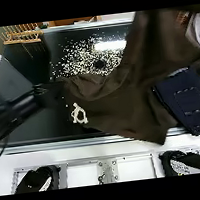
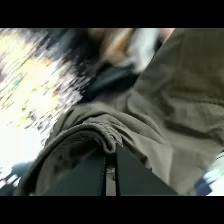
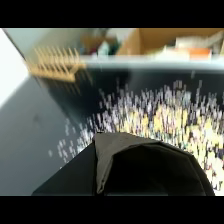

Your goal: Fold the clothes and pants, and hang the long-sleeved shirts on hangers.

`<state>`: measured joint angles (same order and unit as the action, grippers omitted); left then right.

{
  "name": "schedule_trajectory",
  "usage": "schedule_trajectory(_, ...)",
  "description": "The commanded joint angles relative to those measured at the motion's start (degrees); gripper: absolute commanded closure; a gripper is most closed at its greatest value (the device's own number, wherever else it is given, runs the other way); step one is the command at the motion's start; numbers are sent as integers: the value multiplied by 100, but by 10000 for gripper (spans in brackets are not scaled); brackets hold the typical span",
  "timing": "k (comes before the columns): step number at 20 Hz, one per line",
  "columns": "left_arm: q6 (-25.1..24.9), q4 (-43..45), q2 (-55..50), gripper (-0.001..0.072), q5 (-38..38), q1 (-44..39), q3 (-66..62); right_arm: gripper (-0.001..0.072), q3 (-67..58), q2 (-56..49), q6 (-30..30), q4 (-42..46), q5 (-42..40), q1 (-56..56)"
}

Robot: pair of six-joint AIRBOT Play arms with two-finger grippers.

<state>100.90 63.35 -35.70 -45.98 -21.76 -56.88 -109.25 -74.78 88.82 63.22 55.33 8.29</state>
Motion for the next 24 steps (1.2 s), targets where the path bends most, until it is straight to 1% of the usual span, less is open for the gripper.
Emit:
schedule_trajectory(1,96,503,-1119,690,96,372,315,711,-7,-1379,-164,-24,81,85)
schedule_trajectory(3,94,496,-1853,690,706,734,315,710,-7,-1873,-164,-22,-186,83)
schedule_trajectory(5,92,225,-2507,690,1541,1117,304,711,-7,-2146,-162,-39,-450,83)
schedule_trajectory(6,90,96,-2830,690,1797,1290,236,710,-7,-2210,-162,-33,-501,79)
schedule_trajectory(8,87,28,-3423,690,1650,1552,-114,710,-7,-2218,-162,-17,-490,66)
schedule_trajectory(10,44,-42,-3906,690,1303,1762,-542,711,-7,-2103,-162,-17,-199,39)
schedule_trajectory(12,37,-42,-4201,690,785,1996,-964,711,-2,-1906,-160,142,367,37)
schedule_trajectory(13,-52,-44,-4262,690,522,2103,-1117,711,0,-1801,-162,330,702,50)
schedule_trajectory(15,-343,-46,-4207,690,133,2275,-1198,711,46,-1574,-44,977,1373,122)
schedule_trajectory(17,-568,-42,-3899,690,11,2398,-861,711,345,-1257,125,1401,1759,199)
schedule_trajectory(19,-623,-46,-3574,690,-9,2470,-358,711,903,-874,125,1716,1871,273)
schedule_trajectory(22,-905,-57,-3185,690,-13,2411,428,711,2144,-286,195,1784,1788,293)
schedule_trajectory(24,-918,-50,-2994,690,122,2280,890,711,3226,144,361,1781,1384,293)
